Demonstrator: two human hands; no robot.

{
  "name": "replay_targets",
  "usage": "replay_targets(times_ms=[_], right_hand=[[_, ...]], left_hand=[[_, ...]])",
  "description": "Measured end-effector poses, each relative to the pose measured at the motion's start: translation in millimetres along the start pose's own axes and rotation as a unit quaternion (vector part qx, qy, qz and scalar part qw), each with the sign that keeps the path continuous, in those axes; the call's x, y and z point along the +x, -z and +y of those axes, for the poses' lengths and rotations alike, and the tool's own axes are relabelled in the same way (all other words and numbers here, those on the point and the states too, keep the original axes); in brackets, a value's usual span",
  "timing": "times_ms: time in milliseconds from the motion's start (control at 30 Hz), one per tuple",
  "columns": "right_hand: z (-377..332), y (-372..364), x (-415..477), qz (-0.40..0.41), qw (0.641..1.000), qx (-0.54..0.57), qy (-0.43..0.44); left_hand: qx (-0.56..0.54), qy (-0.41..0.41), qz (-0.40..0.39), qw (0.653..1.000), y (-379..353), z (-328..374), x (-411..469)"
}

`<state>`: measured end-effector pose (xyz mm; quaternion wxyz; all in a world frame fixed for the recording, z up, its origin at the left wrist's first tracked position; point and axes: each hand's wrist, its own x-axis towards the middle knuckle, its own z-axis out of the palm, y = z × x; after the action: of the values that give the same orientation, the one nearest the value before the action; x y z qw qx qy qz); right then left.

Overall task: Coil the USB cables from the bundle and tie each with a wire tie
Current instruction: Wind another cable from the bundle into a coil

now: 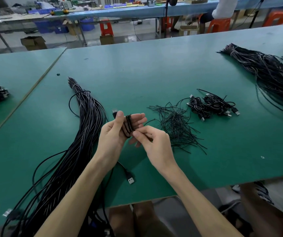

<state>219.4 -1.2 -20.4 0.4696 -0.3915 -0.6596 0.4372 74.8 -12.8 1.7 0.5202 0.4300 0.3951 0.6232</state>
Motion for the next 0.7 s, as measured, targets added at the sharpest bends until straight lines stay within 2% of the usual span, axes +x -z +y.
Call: replay_targets(times_ms=[233, 333, 567, 700], right_hand=[[-1.3, 0.8, 0.4, 0.013, 0.999, 0.019, -0.040], [-1.0, 0.4, 0.2, 0.017, 0.999, 0.012, -0.046], [-2.6, -0.8, -0.6, 0.025, 0.999, 0.003, -0.041], [-3.6, -0.2, 0.3, -0.021, 0.998, 0.045, -0.039]], left_hand=[[-0.082, 0.033, -0.007, 0.996, -1.2, 6.6, -0.6], [-0.118, 0.055, -0.041, 0.991, 1.1, 7.8, -1.0], [-0.071, 0.027, -0.055, 0.996, 3.2, 3.5, -0.4], [-0.073, 0.027, -0.085, 0.993, 6.5, 2.2, 0.0]])
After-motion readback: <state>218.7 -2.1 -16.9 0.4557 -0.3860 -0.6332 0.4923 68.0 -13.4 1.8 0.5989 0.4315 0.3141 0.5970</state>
